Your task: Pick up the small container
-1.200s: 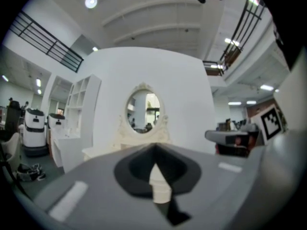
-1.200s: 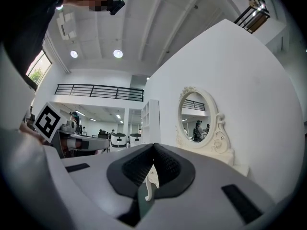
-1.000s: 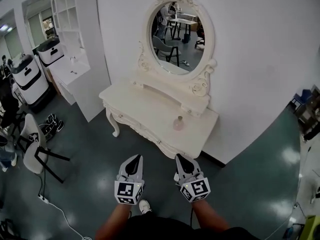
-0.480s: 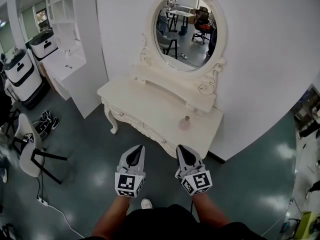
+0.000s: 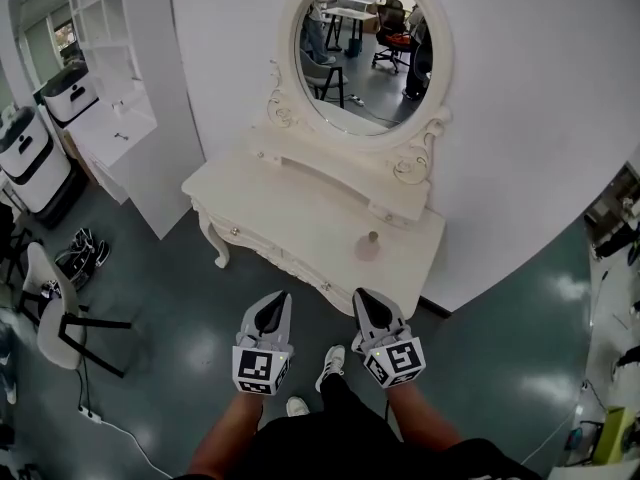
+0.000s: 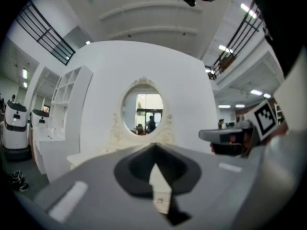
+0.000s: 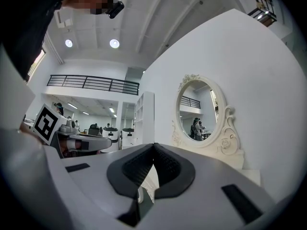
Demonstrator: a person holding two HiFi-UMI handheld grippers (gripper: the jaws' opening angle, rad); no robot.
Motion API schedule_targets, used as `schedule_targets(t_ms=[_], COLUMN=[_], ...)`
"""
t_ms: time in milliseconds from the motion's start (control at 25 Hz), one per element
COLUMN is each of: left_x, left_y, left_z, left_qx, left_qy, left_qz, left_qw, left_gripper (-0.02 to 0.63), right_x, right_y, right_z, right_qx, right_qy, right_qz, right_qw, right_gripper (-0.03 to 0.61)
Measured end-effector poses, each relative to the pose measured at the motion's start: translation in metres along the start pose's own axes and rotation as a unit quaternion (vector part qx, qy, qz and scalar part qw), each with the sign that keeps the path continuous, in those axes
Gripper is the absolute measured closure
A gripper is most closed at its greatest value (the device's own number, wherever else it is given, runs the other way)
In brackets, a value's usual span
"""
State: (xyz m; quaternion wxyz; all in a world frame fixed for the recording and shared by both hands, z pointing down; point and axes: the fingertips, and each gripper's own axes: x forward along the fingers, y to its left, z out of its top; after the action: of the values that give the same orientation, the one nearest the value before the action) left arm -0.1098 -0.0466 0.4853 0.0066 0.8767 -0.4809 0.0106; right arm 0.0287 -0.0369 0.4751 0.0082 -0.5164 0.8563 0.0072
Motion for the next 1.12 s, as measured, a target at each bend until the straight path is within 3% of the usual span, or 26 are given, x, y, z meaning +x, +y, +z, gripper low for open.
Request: schedule_targets(t_ms=[520,1120], left_x=[0.107,0.216], left_y=[0.015,0.034], left_z=[-0.001,-0.002], left_qx=[0.028,0.03], left_qy=[0.023,0.041], left_qz=[-0.019,-0.01], left_qw=[0.9991,0.9987], left_gripper=[0.607,0.607], right_x=[0.07,0.139], right_y=[-0.081,-0.169], right_z=[-0.016,-0.025], right_qx=[0.025,0.034], right_qy=[-0.003,0.002], right_qz=[-0.005,0.012], right_qw=[1.0,0.999], right_gripper=[0.572,0.572])
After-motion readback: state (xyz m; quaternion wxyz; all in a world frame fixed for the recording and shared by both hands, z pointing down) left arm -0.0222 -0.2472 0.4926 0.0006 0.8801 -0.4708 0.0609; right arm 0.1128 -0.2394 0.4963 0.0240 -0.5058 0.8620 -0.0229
